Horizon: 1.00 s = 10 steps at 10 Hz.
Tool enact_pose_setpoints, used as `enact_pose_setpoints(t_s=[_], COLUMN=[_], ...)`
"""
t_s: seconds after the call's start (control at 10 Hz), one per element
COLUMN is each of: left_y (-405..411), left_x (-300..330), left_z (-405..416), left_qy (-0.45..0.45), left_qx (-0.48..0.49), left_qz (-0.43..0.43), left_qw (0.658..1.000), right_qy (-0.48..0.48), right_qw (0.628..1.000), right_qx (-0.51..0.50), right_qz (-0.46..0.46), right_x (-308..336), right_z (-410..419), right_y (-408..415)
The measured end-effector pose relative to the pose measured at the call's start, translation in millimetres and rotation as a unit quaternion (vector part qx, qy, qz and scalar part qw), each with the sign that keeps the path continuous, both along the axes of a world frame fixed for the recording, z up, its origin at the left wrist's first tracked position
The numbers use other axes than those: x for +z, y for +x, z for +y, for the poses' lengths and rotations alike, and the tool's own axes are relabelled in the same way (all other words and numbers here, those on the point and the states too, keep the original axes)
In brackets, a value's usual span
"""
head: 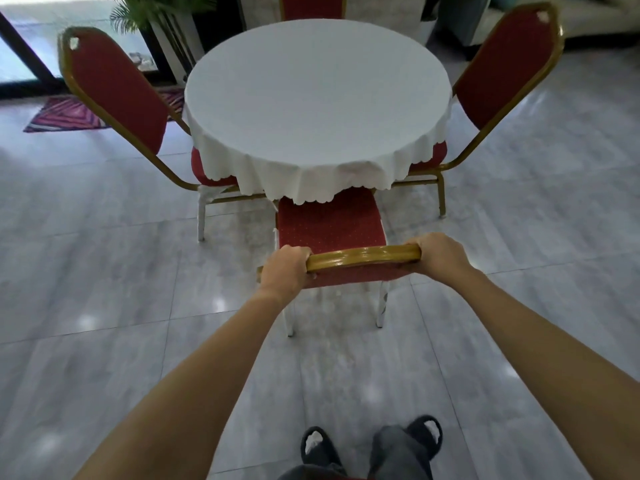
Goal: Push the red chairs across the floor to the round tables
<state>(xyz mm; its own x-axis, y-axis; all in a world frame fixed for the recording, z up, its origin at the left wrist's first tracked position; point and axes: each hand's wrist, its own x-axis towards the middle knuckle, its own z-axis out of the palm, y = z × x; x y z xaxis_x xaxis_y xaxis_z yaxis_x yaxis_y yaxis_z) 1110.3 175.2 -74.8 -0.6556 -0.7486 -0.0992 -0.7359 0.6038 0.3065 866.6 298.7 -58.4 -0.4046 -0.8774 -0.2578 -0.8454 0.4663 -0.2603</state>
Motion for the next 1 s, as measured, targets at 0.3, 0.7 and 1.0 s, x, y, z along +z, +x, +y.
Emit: enact_pose_setpoints(t_s=[0.3, 0.7, 1.0], left_y=[-21, -24, -10], left_x=[0, 5, 32], left_z=[-35, -40, -24], left_qy=[-0.021, -0.012, 0.12], left_qx=[0.045, 0.072, 0.001], left_qz=[-0.014, -0.01, -0.036], left_qw=[0.999, 0.997, 0.992], right_qy=[0.015, -0.009, 0.038], right_qw=[1.0, 1.0, 0.984], right_qx=[-0.024, -0.024, 0.105], right_qz=[-0.003, -0.007, -0.142], right_x=[2, -5, 29], right_z=[-42, -50, -29], right_y=[-12, -14, -30])
